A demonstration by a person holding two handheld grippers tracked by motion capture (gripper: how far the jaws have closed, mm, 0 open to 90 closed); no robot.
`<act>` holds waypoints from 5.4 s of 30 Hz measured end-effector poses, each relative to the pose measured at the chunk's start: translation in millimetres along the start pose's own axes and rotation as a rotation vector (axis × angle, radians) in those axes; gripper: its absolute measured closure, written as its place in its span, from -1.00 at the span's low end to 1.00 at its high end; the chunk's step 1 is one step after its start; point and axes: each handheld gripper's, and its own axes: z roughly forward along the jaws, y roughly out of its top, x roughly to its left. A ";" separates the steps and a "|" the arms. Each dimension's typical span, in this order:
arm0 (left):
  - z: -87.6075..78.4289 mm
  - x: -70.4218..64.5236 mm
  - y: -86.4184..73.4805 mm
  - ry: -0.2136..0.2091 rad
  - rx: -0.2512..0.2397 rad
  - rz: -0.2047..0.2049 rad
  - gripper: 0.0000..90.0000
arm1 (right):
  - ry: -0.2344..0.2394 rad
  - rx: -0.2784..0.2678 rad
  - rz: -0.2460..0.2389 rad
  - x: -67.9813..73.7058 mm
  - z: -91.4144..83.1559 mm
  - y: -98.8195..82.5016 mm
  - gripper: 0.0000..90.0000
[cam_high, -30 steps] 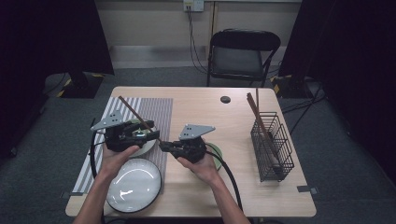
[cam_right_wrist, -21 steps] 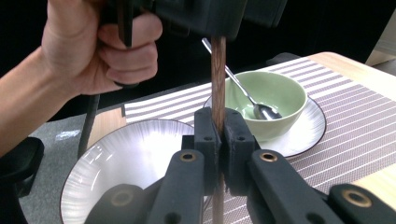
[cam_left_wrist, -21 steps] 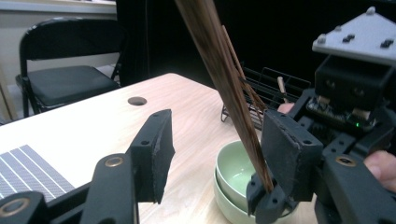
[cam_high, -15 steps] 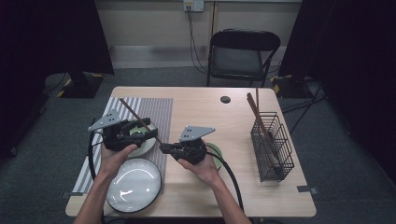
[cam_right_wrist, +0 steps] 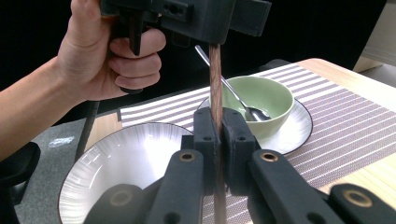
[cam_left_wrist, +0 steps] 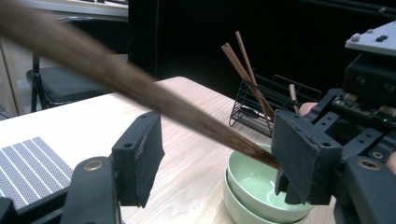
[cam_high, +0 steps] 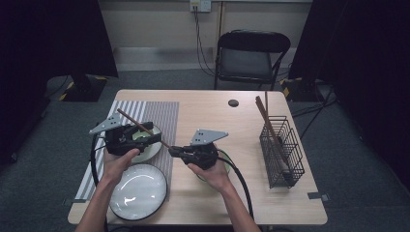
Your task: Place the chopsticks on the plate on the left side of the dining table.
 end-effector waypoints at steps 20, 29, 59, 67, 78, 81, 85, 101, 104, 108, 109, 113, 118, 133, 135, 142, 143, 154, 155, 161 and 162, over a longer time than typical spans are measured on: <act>-5.5 -4.0 4.7 0.014 0.002 0.041 -0.28 | -0.045 -0.025 0.042 -14.5 -8.5 -5.3 0.92; -14.8 -19.6 18.7 -0.010 -0.047 0.115 -0.26 | -0.069 -0.001 0.058 -19.5 -8.1 -8.1 0.92; -1.4 -8.9 1.0 0.061 0.002 0.209 -0.17 | -0.071 0.092 -0.003 -5.9 -13.2 -4.9 0.92; -0.4 -5.0 -0.7 0.044 0.033 0.194 -0.23 | -0.059 0.094 0.019 -9.4 -11.8 -6.2 0.92; 1.9 2.5 -6.3 0.044 0.067 0.196 -0.29 | -0.062 0.117 0.032 -12.2 -21.9 -7.0 0.92; 5.5 2.8 -9.1 0.044 0.092 0.197 -0.34 | -0.059 0.097 0.039 -14.3 -27.5 -6.2 0.92; 11.0 0.9 -11.6 0.045 0.122 0.219 -0.40 | -0.065 0.103 0.039 -15.5 -30.7 -4.9 0.92; 25.3 -2.5 -22.8 0.042 0.238 0.282 -0.34 | -0.091 0.117 0.073 -12.5 -40.5 -3.8 0.92; 27.5 -5.1 -23.6 0.048 0.253 0.293 -0.34 | -0.095 0.116 0.080 -12.3 -42.2 -1.0 0.92; 30.5 -7.4 -26.4 0.066 0.281 0.324 -0.27 | -0.110 0.129 0.075 -8.6 -44.3 3.8 0.92; 31.3 -7.6 -27.3 0.069 0.280 0.321 -0.24 | -0.110 0.128 0.077 -8.2 -45.0 4.9 0.92; 33.1 -9.6 -28.9 0.097 0.287 0.344 -0.11 | -0.107 0.118 0.080 -7.2 -48.4 10.5 0.92; 31.8 -7.5 -33.1 0.112 0.262 0.341 0.07 | -0.111 0.121 0.071 -3.1 -50.2 17.7 0.92; 48.5 -13.8 -44.6 -0.014 0.326 0.303 0.59 | -0.096 0.013 0.050 -3.0 -60.8 40.7 0.88; 51.3 -15.1 -46.0 -0.044 0.332 0.295 0.64 | -0.100 0.005 0.043 -4.4 -60.7 44.4 0.82; 53.6 -20.2 -46.0 -0.112 0.333 0.286 0.78 | -0.108 -0.044 0.034 -14.2 -59.7 53.6 0.39; 54.2 -21.7 -46.2 -0.114 0.326 0.289 0.80 | -0.106 -0.054 0.036 -15.9 -59.4 54.8 0.32; 53.6 -23.8 -41.4 -0.180 0.265 0.223 0.88 | -0.111 -0.082 0.093 -30.5 -49.8 45.4 0.07; 52.2 -23.2 -40.6 -0.185 0.253 0.217 0.88 | -0.111 -0.069 0.102 -32.4 -46.4 40.8 0.07; 48.4 -22.2 -37.3 -0.199 0.184 0.156 0.88 | -0.063 -0.080 0.113 -29.5 -32.7 28.5 0.25; 48.7 -22.8 -37.1 -0.200 0.179 0.156 0.88 | -0.056 -0.081 0.103 -28.1 -31.5 28.2 0.29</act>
